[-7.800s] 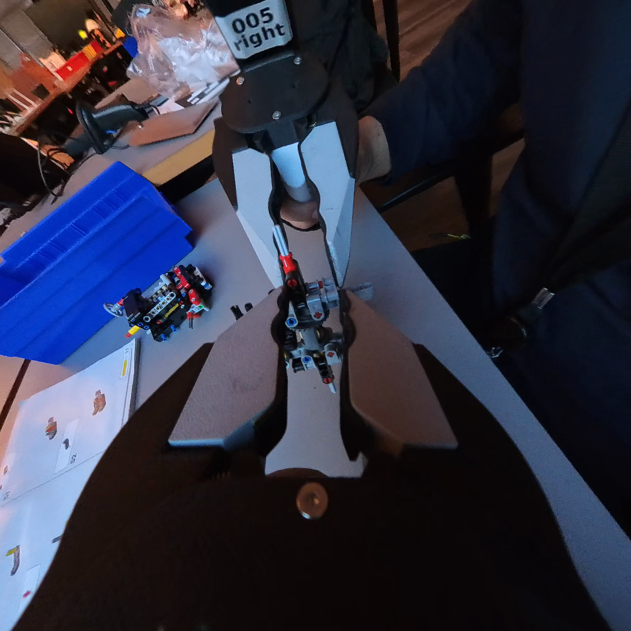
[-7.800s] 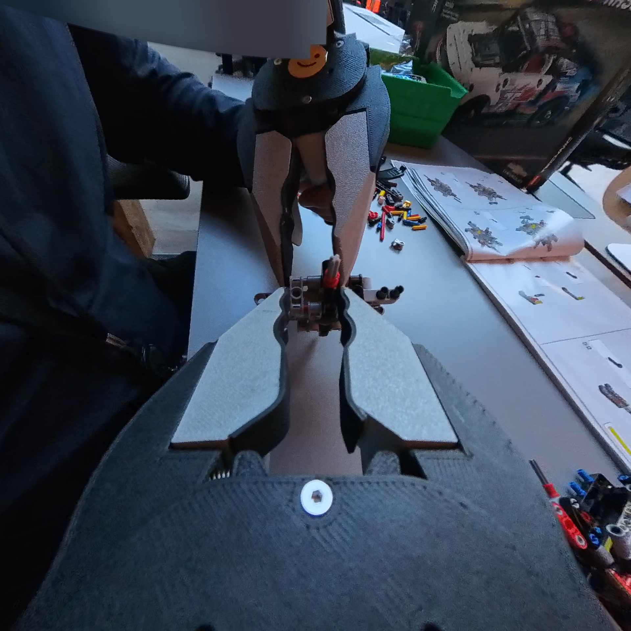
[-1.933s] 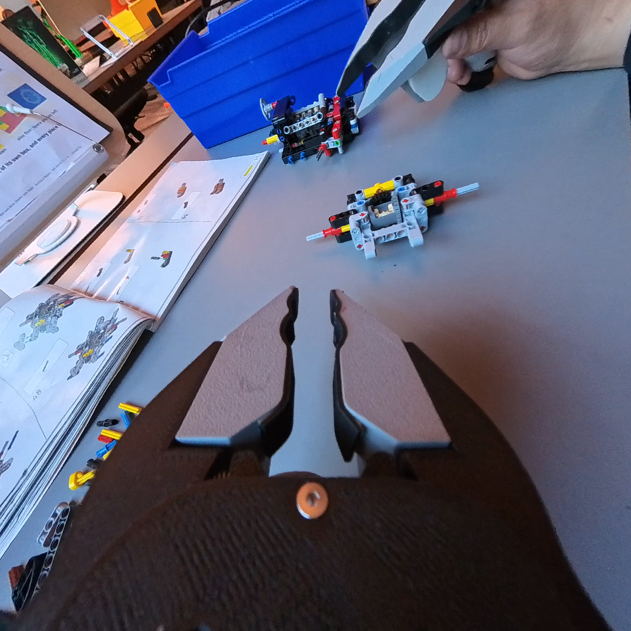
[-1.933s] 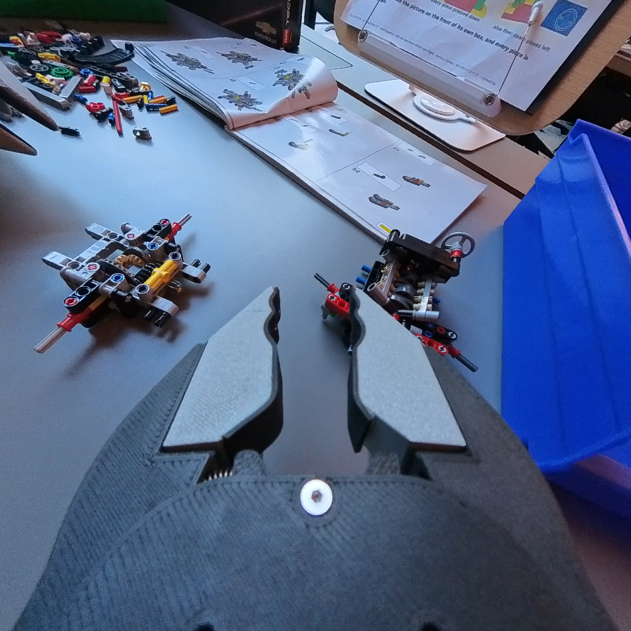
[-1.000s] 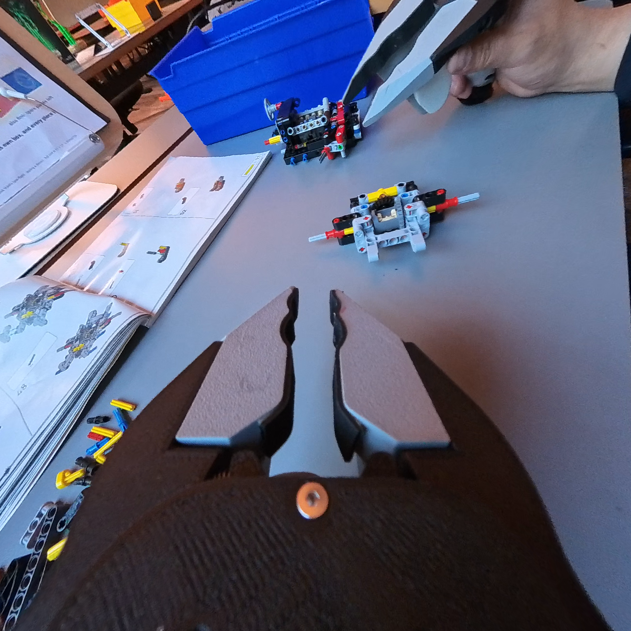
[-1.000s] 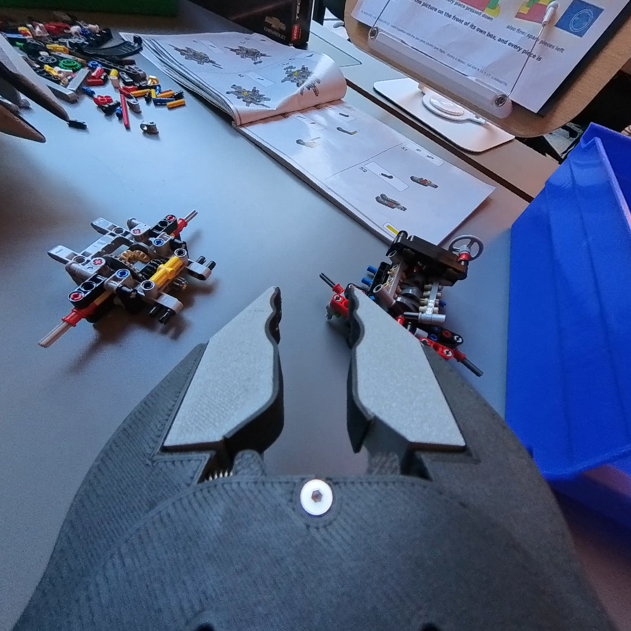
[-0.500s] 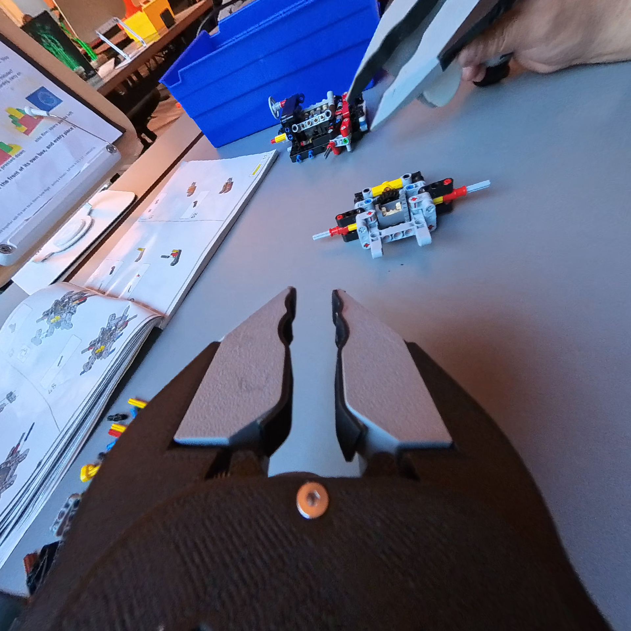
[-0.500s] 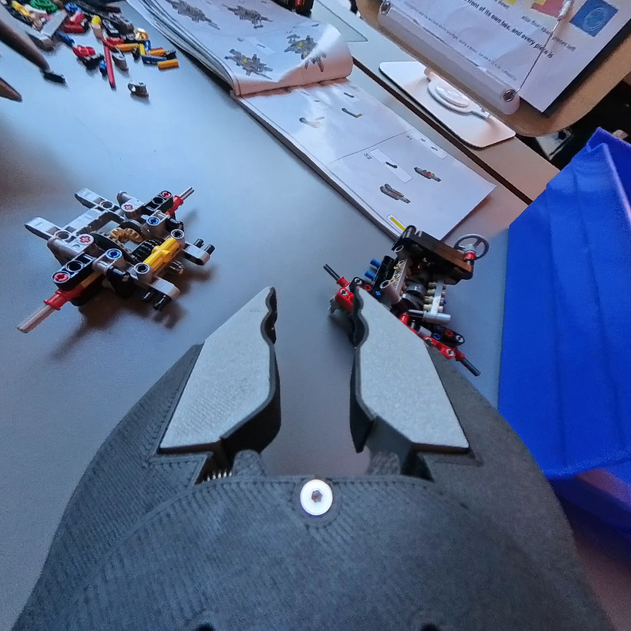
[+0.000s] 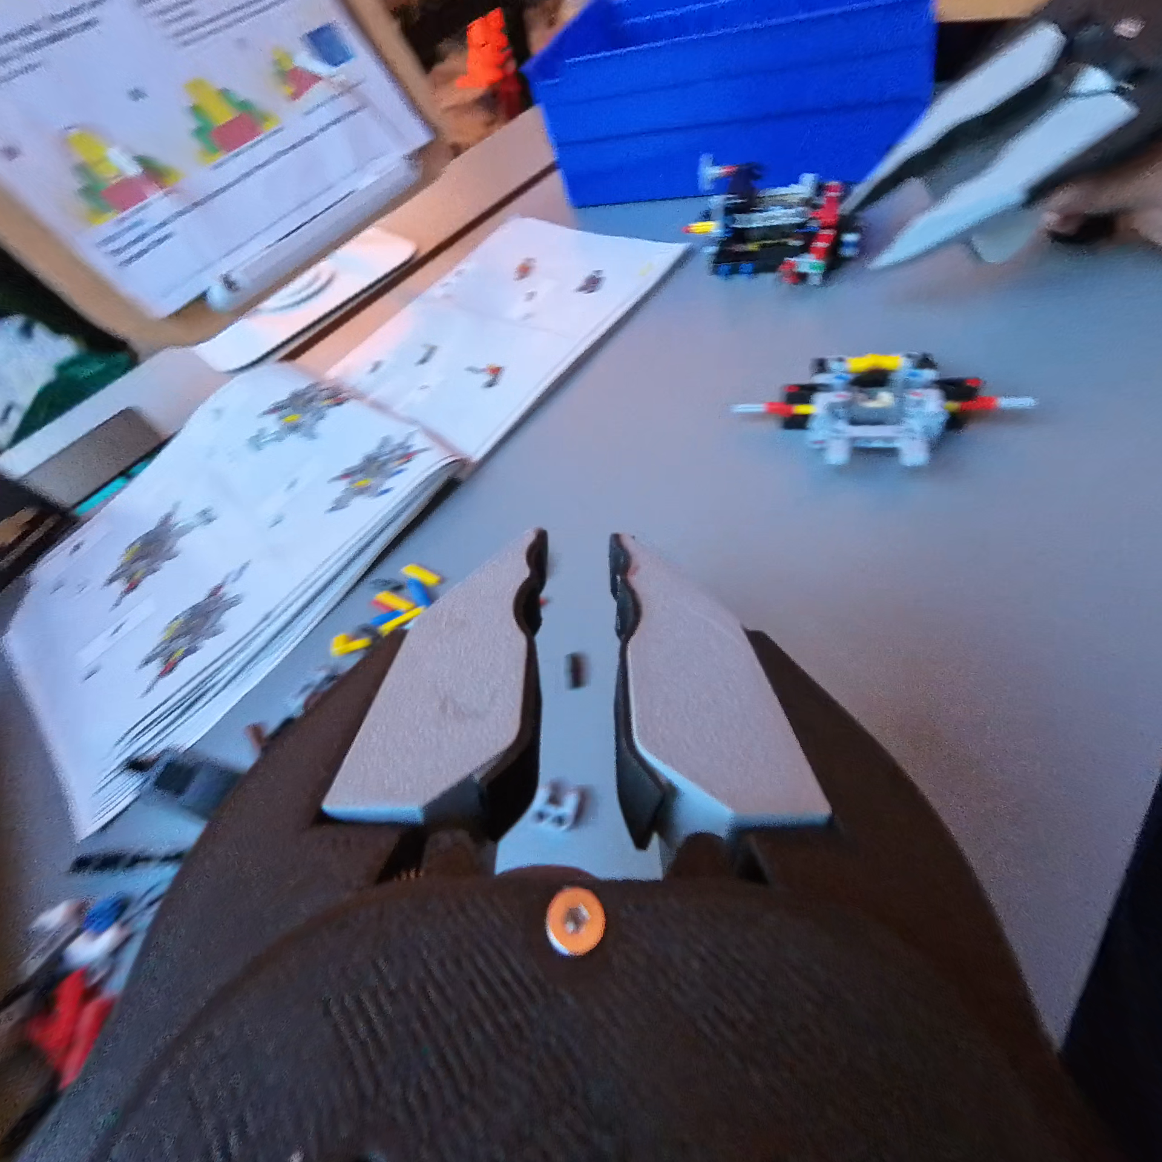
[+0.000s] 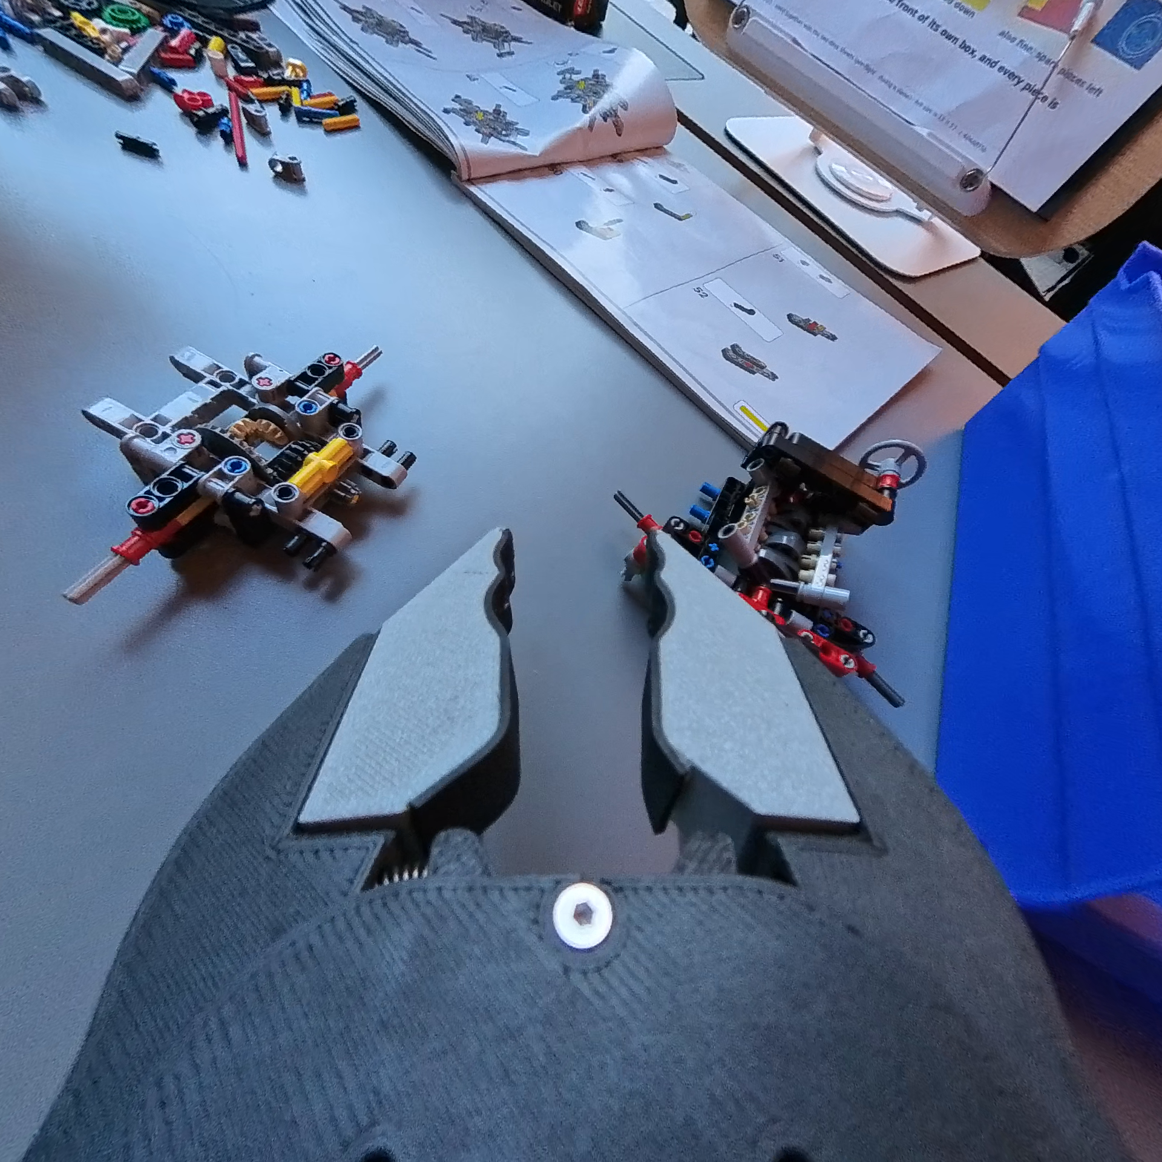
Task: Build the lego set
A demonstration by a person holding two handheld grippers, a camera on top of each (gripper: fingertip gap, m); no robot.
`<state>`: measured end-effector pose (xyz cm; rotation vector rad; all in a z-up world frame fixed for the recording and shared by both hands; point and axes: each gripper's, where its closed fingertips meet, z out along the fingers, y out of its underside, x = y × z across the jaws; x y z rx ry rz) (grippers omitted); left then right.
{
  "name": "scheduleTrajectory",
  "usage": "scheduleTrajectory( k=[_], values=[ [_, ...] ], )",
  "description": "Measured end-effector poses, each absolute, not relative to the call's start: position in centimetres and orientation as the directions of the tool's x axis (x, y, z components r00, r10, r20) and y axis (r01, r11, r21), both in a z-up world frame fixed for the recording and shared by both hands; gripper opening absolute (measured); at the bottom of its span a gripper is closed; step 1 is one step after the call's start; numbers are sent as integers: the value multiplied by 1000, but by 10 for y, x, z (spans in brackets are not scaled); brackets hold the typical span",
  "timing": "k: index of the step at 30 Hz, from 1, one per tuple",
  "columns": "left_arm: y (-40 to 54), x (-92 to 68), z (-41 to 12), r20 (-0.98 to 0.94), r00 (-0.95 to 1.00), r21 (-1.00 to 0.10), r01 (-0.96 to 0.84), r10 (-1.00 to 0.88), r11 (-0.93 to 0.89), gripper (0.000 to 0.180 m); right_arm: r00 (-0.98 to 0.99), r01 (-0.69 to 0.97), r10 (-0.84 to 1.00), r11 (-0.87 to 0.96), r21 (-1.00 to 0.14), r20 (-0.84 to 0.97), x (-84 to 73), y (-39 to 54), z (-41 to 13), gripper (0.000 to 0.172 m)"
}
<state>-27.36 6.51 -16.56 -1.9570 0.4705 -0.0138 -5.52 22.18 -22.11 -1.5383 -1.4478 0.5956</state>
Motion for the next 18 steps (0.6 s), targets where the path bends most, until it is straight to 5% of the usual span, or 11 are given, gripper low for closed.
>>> scheduleTrajectory(
  k=[6,18],
  values=[
    [74,-356,-150,-43,971,-840,-162,-234,-518,21,190,518,944,136,-845,269,-55,220,-221,36],
    [52,-414,-156,-153,968,-889,-222,-198,-401,25,280,553,921,78,-829,273,-50,238,-226,41]
  ],
)
